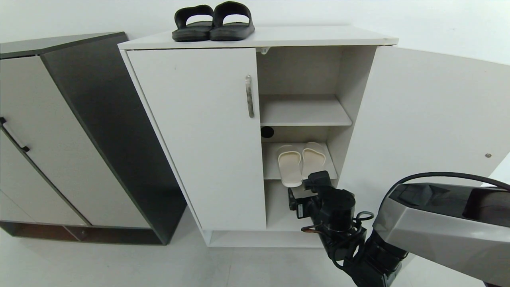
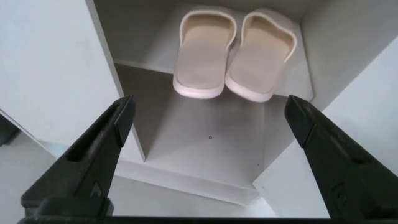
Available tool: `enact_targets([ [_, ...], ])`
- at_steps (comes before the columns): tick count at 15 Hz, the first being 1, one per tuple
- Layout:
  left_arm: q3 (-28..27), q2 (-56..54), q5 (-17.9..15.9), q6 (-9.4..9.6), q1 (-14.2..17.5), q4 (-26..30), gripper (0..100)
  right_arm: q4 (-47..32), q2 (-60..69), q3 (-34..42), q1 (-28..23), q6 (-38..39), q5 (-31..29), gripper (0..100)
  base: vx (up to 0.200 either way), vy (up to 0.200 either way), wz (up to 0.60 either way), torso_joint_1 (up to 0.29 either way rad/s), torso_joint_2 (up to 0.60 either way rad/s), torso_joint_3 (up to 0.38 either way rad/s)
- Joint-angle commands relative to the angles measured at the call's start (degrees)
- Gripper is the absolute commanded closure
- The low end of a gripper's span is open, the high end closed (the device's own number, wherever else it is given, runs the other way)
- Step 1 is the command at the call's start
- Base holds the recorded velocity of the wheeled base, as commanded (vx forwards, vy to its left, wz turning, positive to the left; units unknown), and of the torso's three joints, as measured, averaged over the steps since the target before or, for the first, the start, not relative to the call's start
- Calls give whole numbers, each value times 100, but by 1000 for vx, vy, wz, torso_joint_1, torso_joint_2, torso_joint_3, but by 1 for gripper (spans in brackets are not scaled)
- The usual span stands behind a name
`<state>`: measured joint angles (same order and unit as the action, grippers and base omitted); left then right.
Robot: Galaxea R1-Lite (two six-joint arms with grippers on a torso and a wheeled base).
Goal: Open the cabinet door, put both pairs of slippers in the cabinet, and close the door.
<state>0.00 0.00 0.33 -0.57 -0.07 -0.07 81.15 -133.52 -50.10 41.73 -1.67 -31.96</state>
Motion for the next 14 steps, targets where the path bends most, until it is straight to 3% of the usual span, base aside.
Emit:
enact_targets([
  [1, 0, 9, 2, -4, -1, -1, 100, 6, -42, 1, 2, -9, 6, 0, 0, 0, 0, 2, 7, 163],
  [9, 0, 9, 2, -4, 7, -1, 100, 6, -77, -8, -24, -18, -12, 0, 0, 0, 0, 2, 1, 196],
  [14, 0, 9, 11, 5, -1, -10, 100, -381, 380, 282, 55, -9, -12, 0, 0, 0, 0, 2, 5, 43],
])
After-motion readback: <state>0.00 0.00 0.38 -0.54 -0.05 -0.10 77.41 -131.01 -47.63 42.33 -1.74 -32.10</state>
